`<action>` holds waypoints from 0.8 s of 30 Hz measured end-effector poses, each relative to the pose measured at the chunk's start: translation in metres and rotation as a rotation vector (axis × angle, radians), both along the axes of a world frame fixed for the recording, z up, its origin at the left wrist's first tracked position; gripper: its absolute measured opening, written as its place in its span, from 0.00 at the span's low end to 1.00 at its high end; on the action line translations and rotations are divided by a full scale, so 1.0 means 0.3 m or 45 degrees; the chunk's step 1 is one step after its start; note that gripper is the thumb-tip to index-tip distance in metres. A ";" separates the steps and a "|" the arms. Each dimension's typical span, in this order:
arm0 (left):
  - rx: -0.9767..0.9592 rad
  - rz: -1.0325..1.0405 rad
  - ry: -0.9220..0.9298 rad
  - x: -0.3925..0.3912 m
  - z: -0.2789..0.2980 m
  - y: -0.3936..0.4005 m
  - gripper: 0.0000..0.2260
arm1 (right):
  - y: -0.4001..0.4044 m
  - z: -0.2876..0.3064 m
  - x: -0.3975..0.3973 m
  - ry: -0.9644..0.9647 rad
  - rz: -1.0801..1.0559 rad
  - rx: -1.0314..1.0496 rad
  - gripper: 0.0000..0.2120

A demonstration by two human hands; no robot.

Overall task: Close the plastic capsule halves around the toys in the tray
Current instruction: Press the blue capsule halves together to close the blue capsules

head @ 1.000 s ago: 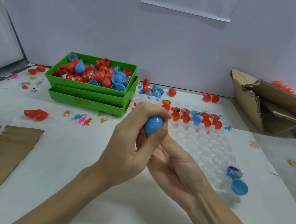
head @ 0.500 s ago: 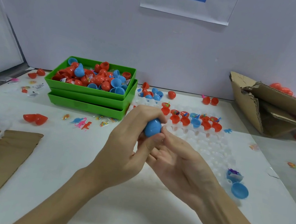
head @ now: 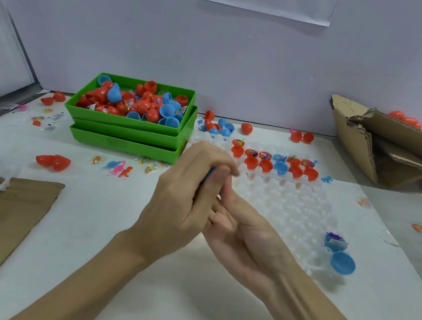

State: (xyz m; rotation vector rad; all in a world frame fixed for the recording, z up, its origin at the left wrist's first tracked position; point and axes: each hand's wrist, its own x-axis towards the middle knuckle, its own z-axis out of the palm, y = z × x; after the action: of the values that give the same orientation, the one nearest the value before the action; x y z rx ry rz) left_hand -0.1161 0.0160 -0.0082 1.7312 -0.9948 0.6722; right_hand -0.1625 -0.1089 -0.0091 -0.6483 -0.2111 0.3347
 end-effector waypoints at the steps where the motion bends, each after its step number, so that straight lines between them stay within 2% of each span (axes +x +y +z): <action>1: 0.005 -0.035 0.061 0.000 -0.004 0.006 0.10 | -0.006 0.002 0.001 -0.006 -0.025 -0.029 0.12; 5: 0.059 -0.131 0.230 0.001 -0.018 0.002 0.14 | -0.050 0.017 0.018 -0.005 -0.145 -0.104 0.15; 9: -0.079 -0.184 0.410 0.012 -0.013 0.003 0.14 | -0.079 0.020 0.033 -0.018 -0.314 -0.208 0.20; 11: -0.118 -0.140 0.433 0.018 -0.009 0.003 0.13 | -0.090 0.024 0.036 0.006 -0.439 -0.306 0.17; 14: -0.173 -0.119 0.493 0.019 -0.009 -0.006 0.11 | -0.095 0.027 0.029 -0.033 -0.671 -0.557 0.11; 18: -0.282 -0.156 0.621 0.025 -0.006 -0.008 0.11 | -0.083 0.031 0.016 -0.305 -0.928 -0.995 0.11; 24: -0.453 -0.321 0.867 0.030 0.005 -0.001 0.13 | -0.102 0.044 0.011 -0.360 -0.966 -1.008 0.12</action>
State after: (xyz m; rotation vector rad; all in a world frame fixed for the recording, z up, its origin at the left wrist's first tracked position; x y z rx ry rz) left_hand -0.1071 0.0157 -0.0068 1.3396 -0.5530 0.0626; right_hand -0.1590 -0.1396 0.0042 -1.4961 -0.0810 -0.4433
